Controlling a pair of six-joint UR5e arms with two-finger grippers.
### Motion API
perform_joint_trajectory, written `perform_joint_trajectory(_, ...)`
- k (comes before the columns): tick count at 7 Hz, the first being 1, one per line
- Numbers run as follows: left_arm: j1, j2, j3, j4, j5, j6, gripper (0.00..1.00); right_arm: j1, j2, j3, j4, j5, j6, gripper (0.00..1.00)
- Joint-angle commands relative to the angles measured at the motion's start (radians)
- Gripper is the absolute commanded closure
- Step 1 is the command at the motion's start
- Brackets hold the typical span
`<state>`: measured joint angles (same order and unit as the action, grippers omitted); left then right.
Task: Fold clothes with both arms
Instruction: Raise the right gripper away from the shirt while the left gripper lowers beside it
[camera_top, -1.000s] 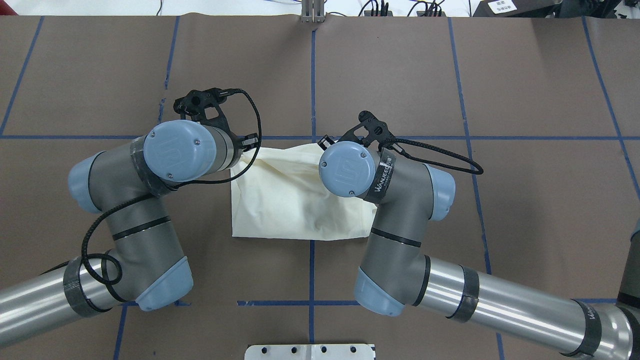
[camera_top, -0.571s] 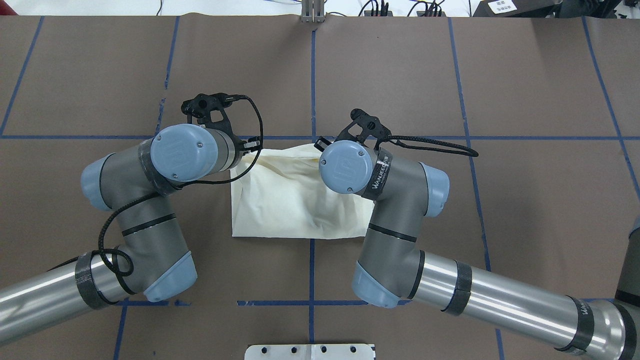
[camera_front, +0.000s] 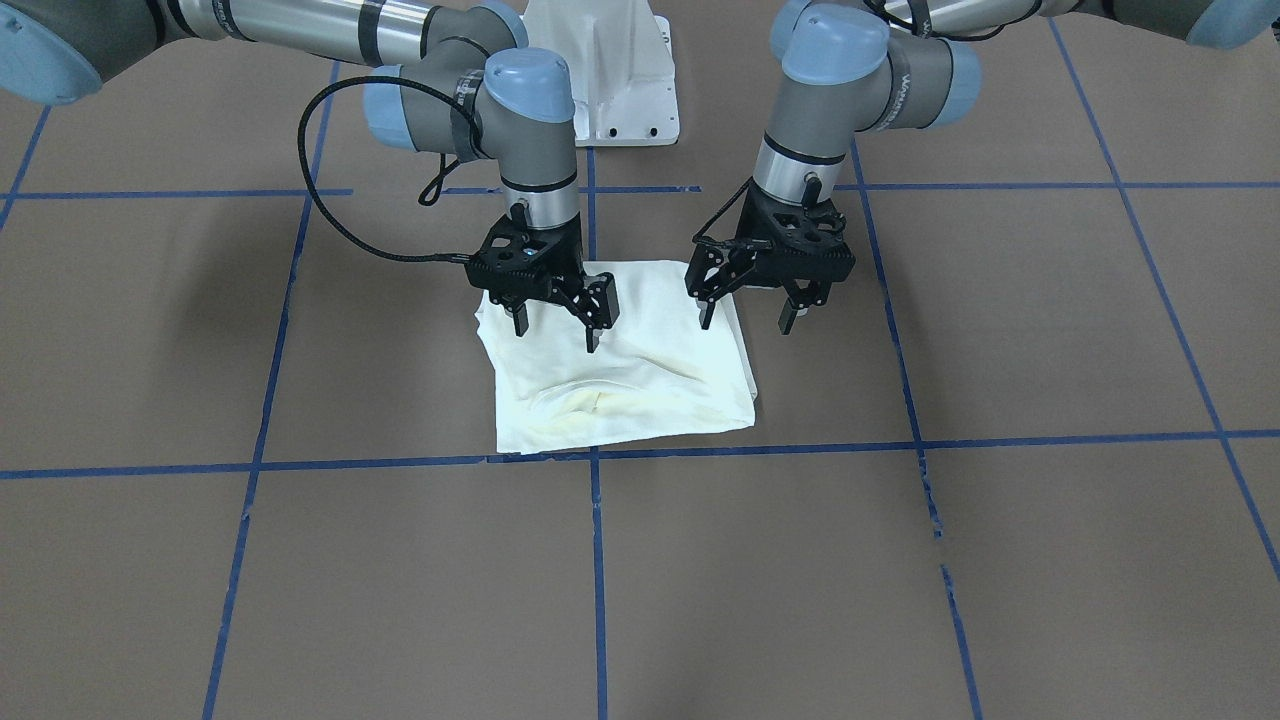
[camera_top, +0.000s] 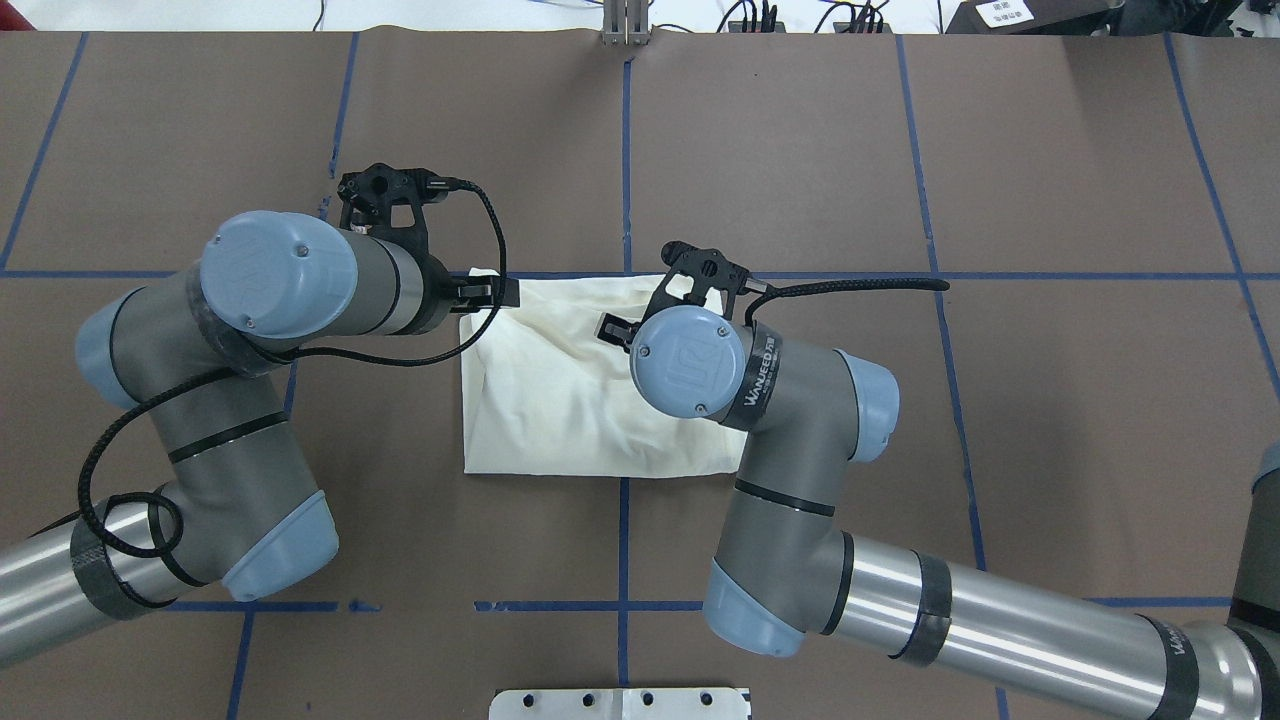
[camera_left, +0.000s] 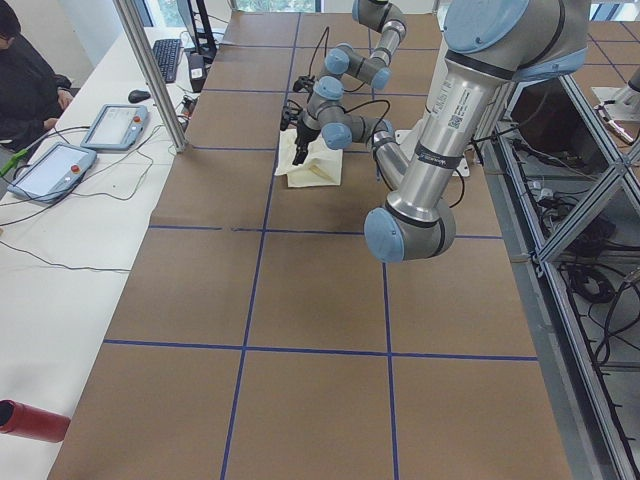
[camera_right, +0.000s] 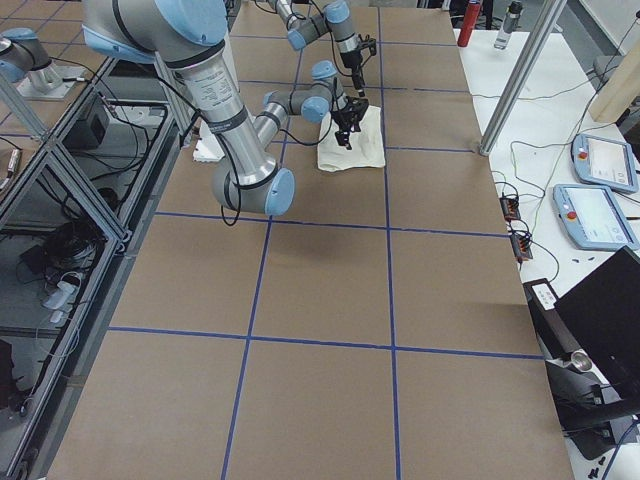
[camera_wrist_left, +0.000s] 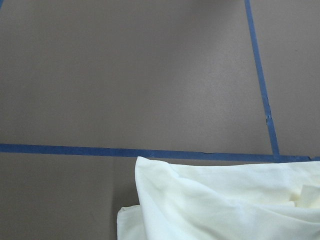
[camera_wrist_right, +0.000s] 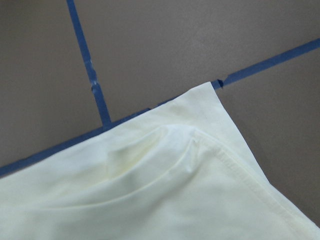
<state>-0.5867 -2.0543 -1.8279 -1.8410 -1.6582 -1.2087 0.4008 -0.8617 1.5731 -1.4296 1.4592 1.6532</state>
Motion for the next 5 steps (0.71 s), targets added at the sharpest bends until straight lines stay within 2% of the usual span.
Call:
perform_joint_trajectory(1,-0.001,0.006,-0.01,0.0,-0.005,0.002,0.0,-0.008,0.007,-0.082,0.0,-0.026,-0.077,0.0)
perform_joint_trajectory(3,0.001,0.006,-0.01,0.0,-0.003,0.0,0.0,0.048,0.018,-0.129,-0.002,-0.028,-0.153,0.0)
perform_joint_trajectory(5,0.002,0.009,-0.01,-0.001,-0.003,-0.003,0.0,0.14,0.081,-0.261,0.0,0.015,-0.188,0.0)
